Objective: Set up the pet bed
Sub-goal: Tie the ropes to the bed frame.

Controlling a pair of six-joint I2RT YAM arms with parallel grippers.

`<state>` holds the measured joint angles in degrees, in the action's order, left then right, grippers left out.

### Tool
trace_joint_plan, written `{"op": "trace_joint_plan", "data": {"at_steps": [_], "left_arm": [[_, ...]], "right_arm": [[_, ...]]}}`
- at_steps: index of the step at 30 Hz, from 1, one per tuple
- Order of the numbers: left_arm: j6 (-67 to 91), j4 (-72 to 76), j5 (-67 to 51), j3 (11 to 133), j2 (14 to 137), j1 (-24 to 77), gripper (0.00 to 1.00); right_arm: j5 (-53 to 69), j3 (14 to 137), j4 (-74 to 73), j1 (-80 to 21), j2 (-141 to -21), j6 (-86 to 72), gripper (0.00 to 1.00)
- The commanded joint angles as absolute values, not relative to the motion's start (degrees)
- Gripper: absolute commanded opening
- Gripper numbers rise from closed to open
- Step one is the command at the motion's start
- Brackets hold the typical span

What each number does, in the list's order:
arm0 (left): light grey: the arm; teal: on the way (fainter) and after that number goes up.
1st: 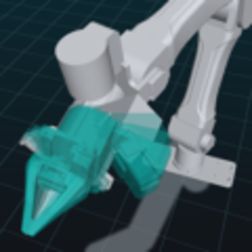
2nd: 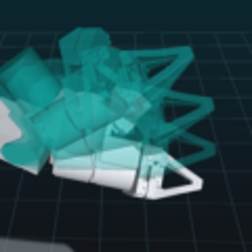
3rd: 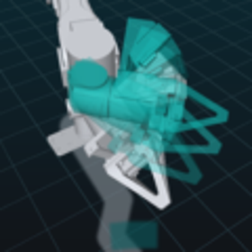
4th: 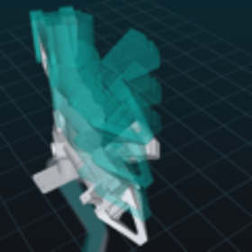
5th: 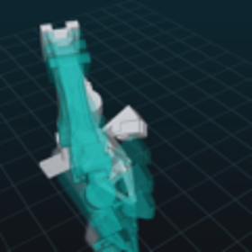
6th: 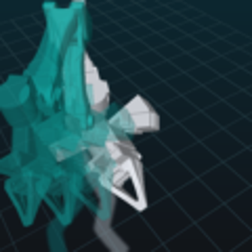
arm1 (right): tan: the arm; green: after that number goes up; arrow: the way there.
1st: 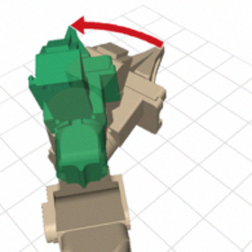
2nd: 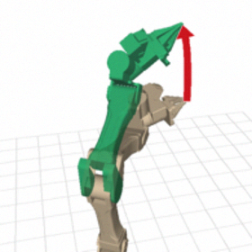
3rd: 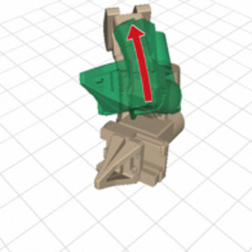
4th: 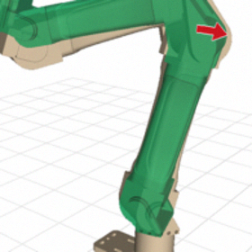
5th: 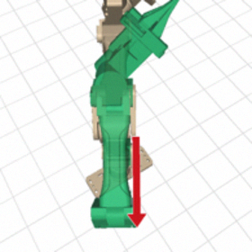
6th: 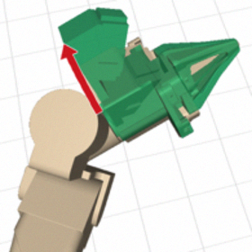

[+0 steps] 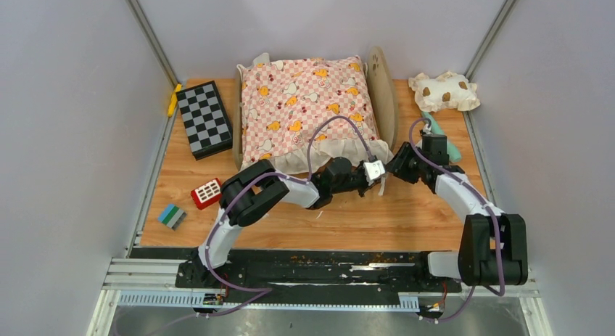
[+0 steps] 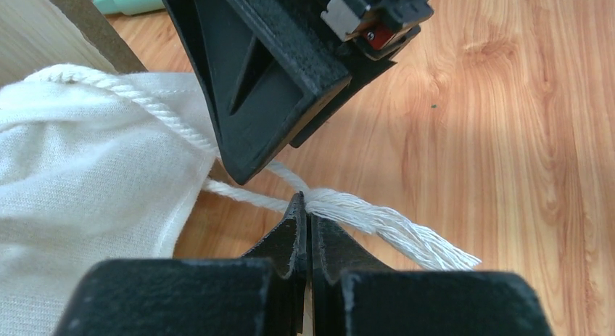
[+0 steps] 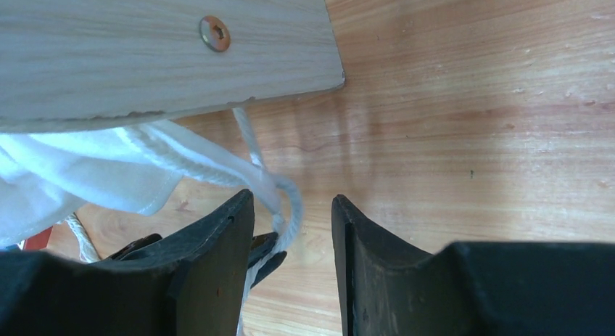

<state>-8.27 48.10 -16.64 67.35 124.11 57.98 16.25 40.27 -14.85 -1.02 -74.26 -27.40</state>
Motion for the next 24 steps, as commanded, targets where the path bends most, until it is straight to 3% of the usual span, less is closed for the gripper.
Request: {"op": "trace_joint_plan", "data": {"at_steps": [1,24], "left_arm": [[-4.16,46.99,-16.71,68.47,119.97,57.84,0.0],[7.8,36.45,-16.8,73.48,117.86,56.65,0.0]], "right_arm": [[17.7,42.46,-10.39,-0.62,-76.76,-28.73,0.43],[22.76,41.05,-0.75,-0.64,-82.19,-31.65,0.35]]}}
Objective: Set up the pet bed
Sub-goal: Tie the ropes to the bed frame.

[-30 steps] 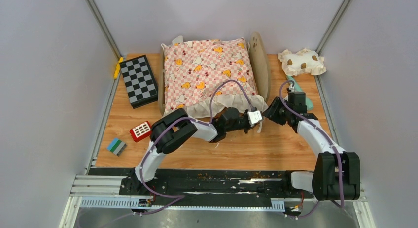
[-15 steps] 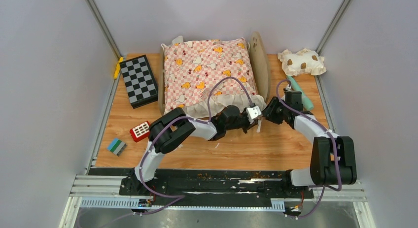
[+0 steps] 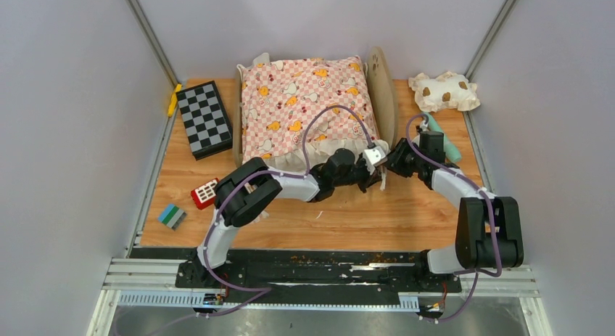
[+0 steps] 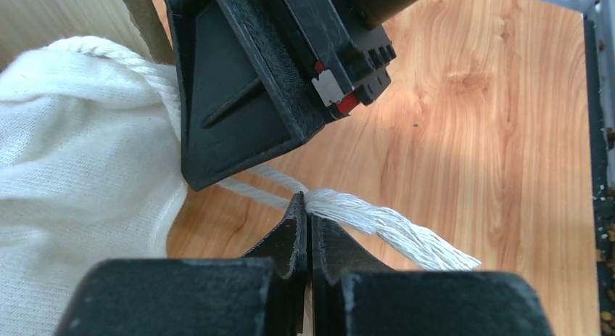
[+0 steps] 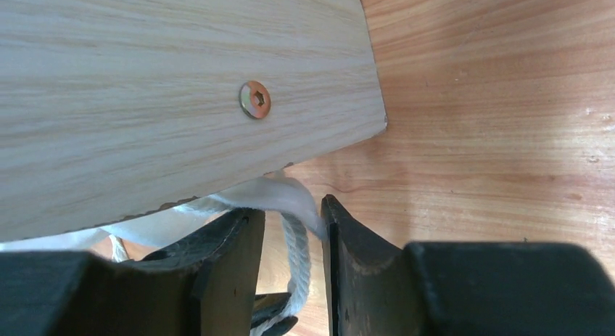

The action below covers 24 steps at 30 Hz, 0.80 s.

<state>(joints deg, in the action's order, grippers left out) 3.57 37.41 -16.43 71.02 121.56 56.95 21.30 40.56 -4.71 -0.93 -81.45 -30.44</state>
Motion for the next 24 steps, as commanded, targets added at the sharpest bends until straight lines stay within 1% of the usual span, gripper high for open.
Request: {"op": "trace_joint_plan", "data": {"at_steps": [1,9,11,16,24], "left_arm": [[8.3,35.14,-16.72,73.93,117.72,56.6,0.0],[11.48,28.56,-14.12,74.61,116.16,56.6,0.0],[12.23,27.21,-13.45,74.71,116.03,56.45,0.0],[15.69,25.54,-11.84,75.15,115.71,55.75,0.0],[20.51,20.07,-10.55,79.49,115.84,54.96,0.0]], "right_arm": [[22.79,41.04,-0.71,-0.62,-82.32,-31.7,0.33],[23.01,39.72,1.8,-0.62,-81.5,-32.28,0.13],[23.04,39.12,2.09,-0.62,-80.48,-32.43,0.1],[22.9,38.3,0.67,-0.62,-76.85,-31.68,0.08],[23.73,36.34,-2.05,-0.62,-71.83,-30.94,0.08]]}}
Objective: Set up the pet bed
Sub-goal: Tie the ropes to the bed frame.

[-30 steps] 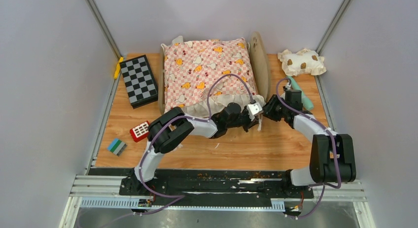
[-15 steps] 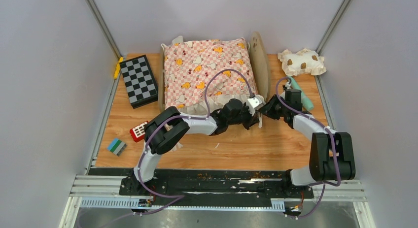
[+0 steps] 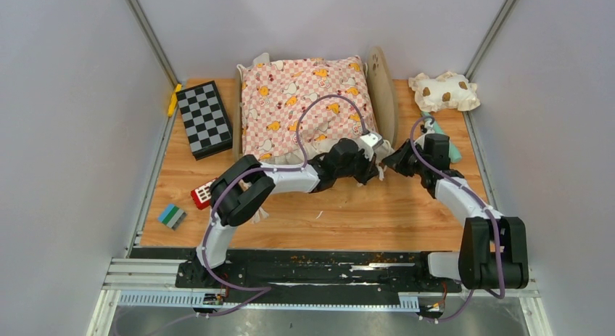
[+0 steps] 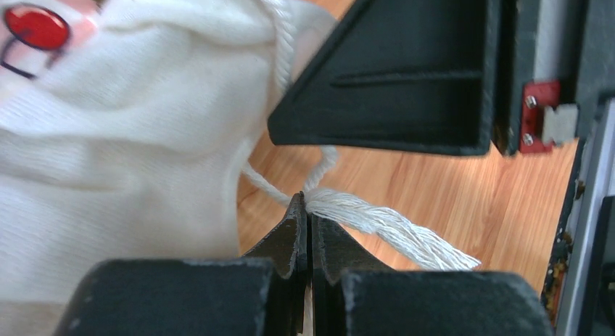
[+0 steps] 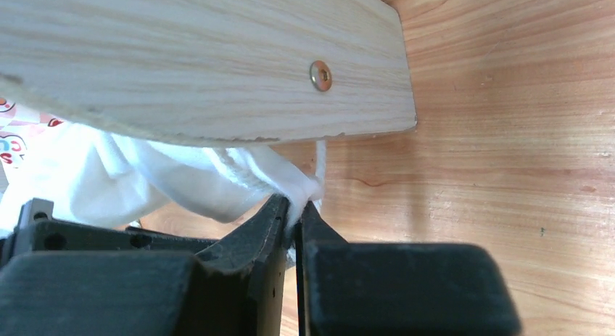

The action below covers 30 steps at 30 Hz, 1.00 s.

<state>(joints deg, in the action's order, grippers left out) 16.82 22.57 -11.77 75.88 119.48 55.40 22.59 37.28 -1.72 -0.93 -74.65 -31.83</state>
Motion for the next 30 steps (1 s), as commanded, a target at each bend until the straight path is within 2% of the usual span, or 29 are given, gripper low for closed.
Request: {"op": "trace_joint_plan", "data": {"at_steps": [1,9,24,30], "left_arm": [[20.9,19.21,-10.21,80.11,115.79,54.97,0.0],[23.07,12.49,-8.78,83.36,115.77,54.68,0.0],[28.6,12.02,-6.83,84.03,115.23,53.1,0.0],[30.25,12.82,-7.58,83.69,115.22,52.61,0.0]], "right_arm": [[23.8,36.19,-2.15,-0.62,-71.28,-30.83,0.08],[24.08,35.73,-3.8,-0.62,-68.06,-30.41,0.1],[25.62,33.75,-4.03,-0.53,-62.84,-30.36,0.15],[25.75,33.05,-2.4,-0.52,-63.67,-31.13,0.1]]}}
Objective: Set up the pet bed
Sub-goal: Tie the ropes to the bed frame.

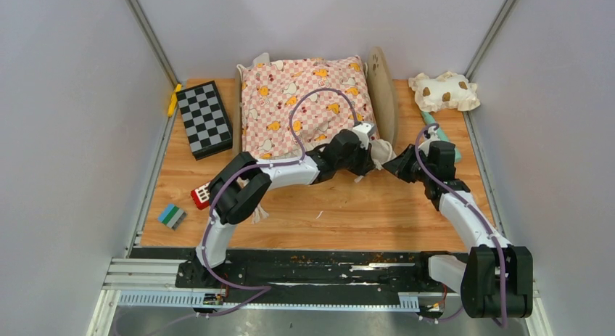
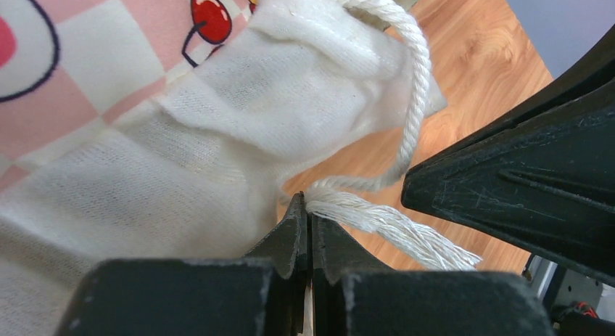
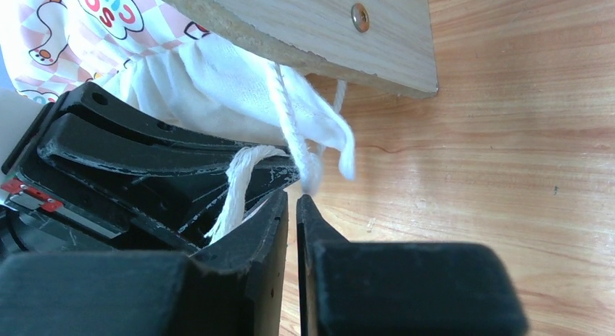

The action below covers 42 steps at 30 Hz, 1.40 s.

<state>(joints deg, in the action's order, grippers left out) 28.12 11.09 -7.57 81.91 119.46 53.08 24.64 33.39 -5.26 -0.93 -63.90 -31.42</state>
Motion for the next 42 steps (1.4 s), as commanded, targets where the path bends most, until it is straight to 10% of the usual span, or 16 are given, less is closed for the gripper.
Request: {"op": "trace_joint_plan", "data": {"at_steps": [1,12,22,42], "left_arm": [[30.53,12.9,-7.64,83.72,115.28,52.57,0.0],[32.4,9.58,-8.8,87.12,116.24,52.01,0.0],[31.86,9.24,-8.72,86.04,116.25,51.99,0.0],[31.79,8.88,-9.73,85.98,116.05,52.02,0.0]], "right_arm": [[25.75,33.05,-2.38,-0.57,-63.47,-31.1,0.09],[24.97,32.84,-3.66,-0.53,-60.32,-28.67,0.03],[16.58,31.48,-3.23,-0.53,-59.0,-33.47,0.44],[21.98,31.0,10.45,-0.53,-73.38,-39.16,0.35]]}}
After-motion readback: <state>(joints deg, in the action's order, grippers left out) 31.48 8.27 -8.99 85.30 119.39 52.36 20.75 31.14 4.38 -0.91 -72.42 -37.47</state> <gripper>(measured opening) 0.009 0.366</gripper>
